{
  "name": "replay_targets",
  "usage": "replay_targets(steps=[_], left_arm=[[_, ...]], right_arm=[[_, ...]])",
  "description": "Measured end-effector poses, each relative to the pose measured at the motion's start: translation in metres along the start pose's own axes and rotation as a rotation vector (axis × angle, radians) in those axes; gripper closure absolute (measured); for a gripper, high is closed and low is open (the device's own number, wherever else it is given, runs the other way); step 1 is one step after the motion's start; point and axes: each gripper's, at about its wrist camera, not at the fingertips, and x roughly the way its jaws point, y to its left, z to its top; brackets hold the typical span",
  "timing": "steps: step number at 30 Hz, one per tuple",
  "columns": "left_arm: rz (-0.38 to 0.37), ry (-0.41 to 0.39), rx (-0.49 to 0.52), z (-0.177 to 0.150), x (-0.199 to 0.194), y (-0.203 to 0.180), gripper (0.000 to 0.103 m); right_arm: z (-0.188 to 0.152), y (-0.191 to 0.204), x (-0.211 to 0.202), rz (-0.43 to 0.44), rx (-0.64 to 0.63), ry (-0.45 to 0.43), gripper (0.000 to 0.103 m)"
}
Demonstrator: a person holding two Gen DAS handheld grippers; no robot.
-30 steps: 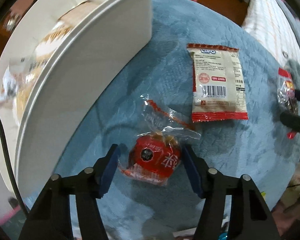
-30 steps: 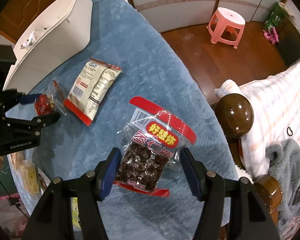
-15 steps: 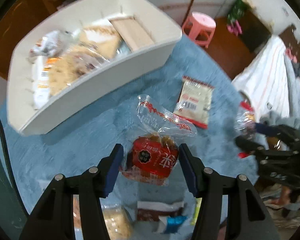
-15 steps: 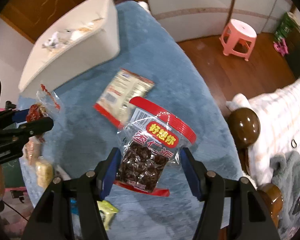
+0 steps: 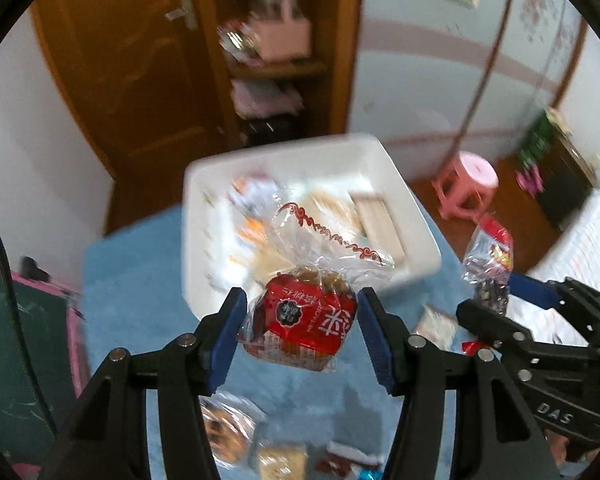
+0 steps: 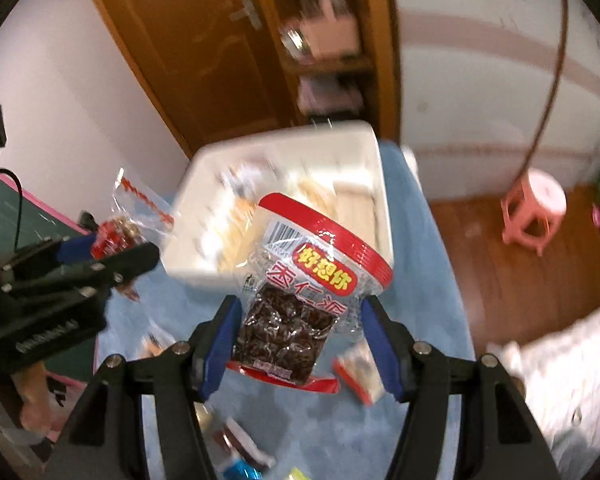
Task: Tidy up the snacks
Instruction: 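Carry both packets over the white bin and open both tools to release them, then withdraw both tools from the bin back over the remaining snacks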
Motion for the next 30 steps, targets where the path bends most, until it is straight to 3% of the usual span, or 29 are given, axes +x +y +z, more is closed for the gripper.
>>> replay_targets(steps=[5,12,18,22,27,30], left_arm=[[0.053,-0.068,-0.026,0.032,-0.024,0.012,0.047],[0.101,-0.077,-0.072,0.07,-0.012,0.023,0.047],[0.141,-0.038,-0.097,0.088,0.017,0.03,0.039],[0.125,-0.018,-0.111,0.088,0.029,0.03,0.011],[0.154,-0.013,-0.083,0.081,0.035,0.024,0.01],[0.159,-0.009,-0.084,0.074,0.034,0.023,0.01]], right_arm=[[0.044,0.015,-0.014,0.004,-0.041,-0.095,0.04],[0.088,0.018,-0.004,0.003,-0.056,-0.131,0.04],[0.102,0.026,0.03,-0.048,-0.118,-0.068,0.036],[0.097,0.025,0.056,-0.064,-0.148,0.003,0.035],[0.089,0.017,0.069,-0.034,-0.12,0.068,0.031],[0.081,0.015,0.066,-0.036,-0.114,0.057,0.027]])
